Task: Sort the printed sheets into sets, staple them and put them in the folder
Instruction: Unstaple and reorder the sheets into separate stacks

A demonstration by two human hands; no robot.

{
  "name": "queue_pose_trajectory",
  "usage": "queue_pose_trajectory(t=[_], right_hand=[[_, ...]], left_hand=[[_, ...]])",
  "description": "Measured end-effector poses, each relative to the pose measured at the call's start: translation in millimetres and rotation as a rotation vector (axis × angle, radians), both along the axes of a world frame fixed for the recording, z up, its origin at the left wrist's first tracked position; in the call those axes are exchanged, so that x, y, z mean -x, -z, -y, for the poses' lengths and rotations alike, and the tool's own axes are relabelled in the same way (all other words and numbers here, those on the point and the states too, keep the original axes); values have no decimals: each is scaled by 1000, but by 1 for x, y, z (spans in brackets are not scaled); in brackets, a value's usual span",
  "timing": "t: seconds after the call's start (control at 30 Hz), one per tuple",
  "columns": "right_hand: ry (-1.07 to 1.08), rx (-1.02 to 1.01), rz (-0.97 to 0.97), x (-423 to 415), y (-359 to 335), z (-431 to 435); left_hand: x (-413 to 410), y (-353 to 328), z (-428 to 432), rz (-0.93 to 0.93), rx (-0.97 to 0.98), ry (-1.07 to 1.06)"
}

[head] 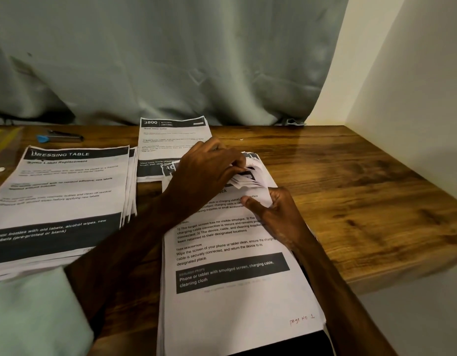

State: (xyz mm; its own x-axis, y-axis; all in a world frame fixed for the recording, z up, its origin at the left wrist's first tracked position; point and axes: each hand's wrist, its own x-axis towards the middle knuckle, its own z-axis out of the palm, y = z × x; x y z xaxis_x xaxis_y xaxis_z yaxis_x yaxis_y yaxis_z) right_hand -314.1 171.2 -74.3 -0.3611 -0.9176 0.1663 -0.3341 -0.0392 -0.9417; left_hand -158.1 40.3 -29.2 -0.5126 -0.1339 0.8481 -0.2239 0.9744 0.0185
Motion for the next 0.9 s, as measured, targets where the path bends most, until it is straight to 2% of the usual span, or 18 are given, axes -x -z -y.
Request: queue_pose_trajectory(t=[0.4, 0.53, 0.67, 0.77, 0.9], right_hand=[[-23, 6, 47, -1, -1, 0], [10, 2, -13, 0, 0, 1], [-20, 1, 39, 0, 0, 0], [-34, 12, 56, 1, 0, 0], [-59, 37, 47, 1, 1, 0]], left_hand=[[4, 3, 5, -36, -36, 30], [2, 4, 6, -5, -31, 52], [-1, 0, 6, 66, -46, 102], [-5, -2, 5, 109, -111, 126], [-6, -8, -2, 19, -286, 181]])
